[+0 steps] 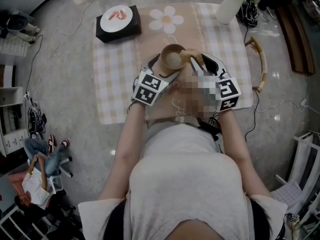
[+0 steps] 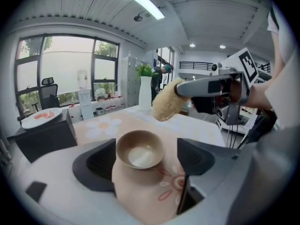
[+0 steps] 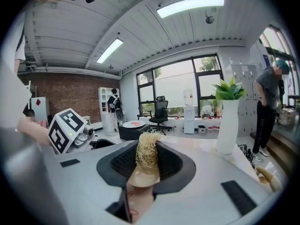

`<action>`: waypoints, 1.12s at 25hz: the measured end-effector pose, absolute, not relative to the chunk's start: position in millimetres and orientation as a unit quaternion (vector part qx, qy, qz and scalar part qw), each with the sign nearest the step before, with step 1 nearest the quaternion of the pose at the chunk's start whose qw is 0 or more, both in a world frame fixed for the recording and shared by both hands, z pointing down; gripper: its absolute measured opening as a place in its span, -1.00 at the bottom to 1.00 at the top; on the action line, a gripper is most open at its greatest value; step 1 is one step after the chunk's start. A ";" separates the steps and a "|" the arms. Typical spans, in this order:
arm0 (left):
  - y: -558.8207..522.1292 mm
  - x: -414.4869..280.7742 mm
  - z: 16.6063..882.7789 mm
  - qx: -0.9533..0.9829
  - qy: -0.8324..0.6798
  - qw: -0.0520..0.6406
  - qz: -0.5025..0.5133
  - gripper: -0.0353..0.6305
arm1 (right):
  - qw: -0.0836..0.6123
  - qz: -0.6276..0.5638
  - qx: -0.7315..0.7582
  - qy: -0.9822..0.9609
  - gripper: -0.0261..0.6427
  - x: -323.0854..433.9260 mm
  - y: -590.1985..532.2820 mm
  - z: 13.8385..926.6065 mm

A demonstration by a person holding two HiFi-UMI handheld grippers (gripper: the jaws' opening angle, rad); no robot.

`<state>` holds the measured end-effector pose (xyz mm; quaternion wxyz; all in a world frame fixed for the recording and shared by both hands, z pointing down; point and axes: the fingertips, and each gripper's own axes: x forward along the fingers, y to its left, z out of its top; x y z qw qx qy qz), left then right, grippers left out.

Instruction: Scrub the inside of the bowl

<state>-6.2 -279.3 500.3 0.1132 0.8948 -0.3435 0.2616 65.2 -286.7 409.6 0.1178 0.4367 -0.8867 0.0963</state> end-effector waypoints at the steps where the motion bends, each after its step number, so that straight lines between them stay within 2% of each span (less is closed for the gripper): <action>1: -282.6 -5.7 504.9 0.894 -0.342 0.115 0.268 0.25 | 0.123 0.097 0.435 -0.886 -0.61 65.3 -288.4 412.4; 7: -294.6 -3.9 538.3 0.885 -0.327 0.118 0.309 0.32 | 0.144 0.103 0.430 -0.885 -0.61 65.2 -296.6 425.2; 20: -303.8 3.9 549.0 0.884 -0.297 0.124 0.340 0.33 | 0.158 0.113 0.426 -0.883 -0.60 62.6 -314.0 436.3; 28: -303.8 4.3 549.4 0.880 -0.295 0.130 0.348 0.33 | 0.167 0.087 0.381 -0.905 -0.61 29.8 -334.0 437.3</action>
